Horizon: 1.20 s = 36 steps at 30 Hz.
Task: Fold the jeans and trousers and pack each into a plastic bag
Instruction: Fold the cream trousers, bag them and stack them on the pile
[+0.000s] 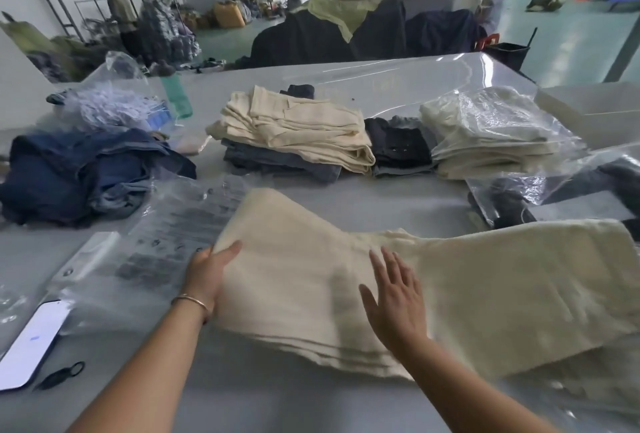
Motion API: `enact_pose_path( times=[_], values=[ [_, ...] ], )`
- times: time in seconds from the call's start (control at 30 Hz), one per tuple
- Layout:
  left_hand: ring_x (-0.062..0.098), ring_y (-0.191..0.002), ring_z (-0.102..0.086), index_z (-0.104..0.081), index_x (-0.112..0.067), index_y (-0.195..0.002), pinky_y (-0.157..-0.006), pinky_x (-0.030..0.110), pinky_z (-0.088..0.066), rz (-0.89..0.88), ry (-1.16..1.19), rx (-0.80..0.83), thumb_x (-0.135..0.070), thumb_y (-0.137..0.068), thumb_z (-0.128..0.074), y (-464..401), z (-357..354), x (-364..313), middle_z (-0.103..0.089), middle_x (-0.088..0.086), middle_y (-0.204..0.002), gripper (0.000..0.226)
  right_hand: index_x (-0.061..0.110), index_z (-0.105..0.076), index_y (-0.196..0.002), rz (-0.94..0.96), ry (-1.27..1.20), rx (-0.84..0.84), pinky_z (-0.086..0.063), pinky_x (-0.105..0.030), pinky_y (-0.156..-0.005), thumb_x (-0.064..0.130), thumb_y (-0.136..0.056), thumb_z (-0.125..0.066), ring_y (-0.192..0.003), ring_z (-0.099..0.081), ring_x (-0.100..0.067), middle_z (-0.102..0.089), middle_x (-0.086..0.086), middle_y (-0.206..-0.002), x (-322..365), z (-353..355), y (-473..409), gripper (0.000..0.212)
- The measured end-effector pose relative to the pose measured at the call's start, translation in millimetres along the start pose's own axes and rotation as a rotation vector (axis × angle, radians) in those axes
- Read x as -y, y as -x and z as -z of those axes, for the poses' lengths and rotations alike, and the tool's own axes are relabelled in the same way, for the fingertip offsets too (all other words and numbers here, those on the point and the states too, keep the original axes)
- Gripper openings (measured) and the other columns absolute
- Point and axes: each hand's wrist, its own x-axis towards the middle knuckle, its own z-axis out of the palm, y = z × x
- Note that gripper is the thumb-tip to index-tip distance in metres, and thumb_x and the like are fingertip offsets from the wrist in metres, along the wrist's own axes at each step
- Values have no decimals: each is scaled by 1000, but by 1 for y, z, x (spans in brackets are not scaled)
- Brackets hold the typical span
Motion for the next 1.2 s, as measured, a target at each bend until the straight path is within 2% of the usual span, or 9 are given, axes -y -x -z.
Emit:
enact_pose_path(
  times=[0.17,0.37,0.53,0.63,0.73,0.83,0.93,1.07,1.2],
  values=[
    [23,-68,-65,-72,-4,-90,-73,37,-51,38,-282,-143,-18,-78,-75,-34,102,0,-72,2,-69,19,35,-3,-152,31,-19,67,1,-36,-119,54,-96,-25,-148,3,-16,1,6,-161,37,-21,-2,63],
    [41,-117,-46,-55,-5,-120,-93,46,-41,31,-1187,-419,-38,-86,-63,-32,135,54,-53,25,-126,48,35,5,-151,231,-100,100,14,-33,-117,54,-97,-19,-145,19,-11,21,13,-154,122,-59,-7,62],
    [25,-143,-26,-36,-18,-147,-115,44,-20,-466,-1277,-76,-45,-93,-36,-9,81,82,-31,3,-154,60,33,2,-152,349,-5,249,26,-36,-110,59,-96,-19,-145,22,-17,21,5,-156,152,-98,4,66],
    [16,-148,1,-8,-35,-152,-117,43,-1,-433,-1416,237,-57,-94,-20,2,65,117,-3,-8,-160,63,28,2,-153,351,84,336,30,-37,-106,66,-93,-14,-142,25,-19,15,-2,-160,145,-116,10,74],
    [11,-146,15,9,-43,-148,-115,42,7,-359,-1473,307,-61,-94,-19,-12,68,131,13,-14,-159,63,27,6,-153,340,115,347,29,-38,-107,67,-92,-10,-134,34,-19,18,-1,-159,146,-120,8,74],
    [13,-148,2,-8,-39,-151,-117,47,-4,-441,-1491,316,-59,-93,-24,-14,67,116,0,-11,-160,63,27,6,-153,351,114,355,31,-36,-106,67,-92,-11,-134,34,-17,21,2,-156,145,-116,8,75],
    [18,-138,-38,-44,-28,-142,-109,46,-30,-609,-1431,304,-52,-88,-32,1,71,113,-35,-6,-151,60,29,2,-153,341,87,353,30,-32,-107,69,-91,-13,-138,30,-14,21,6,-155,138,-111,9,76],
    [10,-147,0,-11,-39,-150,-117,44,-6,-462,-1470,382,-51,-95,-30,-3,70,121,4,-16,-159,59,34,-2,-153,307,78,368,17,-38,-116,66,-93,-21,-146,17,-11,17,12,-156,111,-99,14,70],
    [16,-139,-27,-38,-29,-140,-113,35,-23,-443,-1495,294,-37,-89,-43,-7,47,99,-30,-3,-152,52,32,-7,-153,240,82,335,13,-33,-117,65,-93,-23,-147,12,-10,7,10,-160,67,-75,19,70]
  ],
)
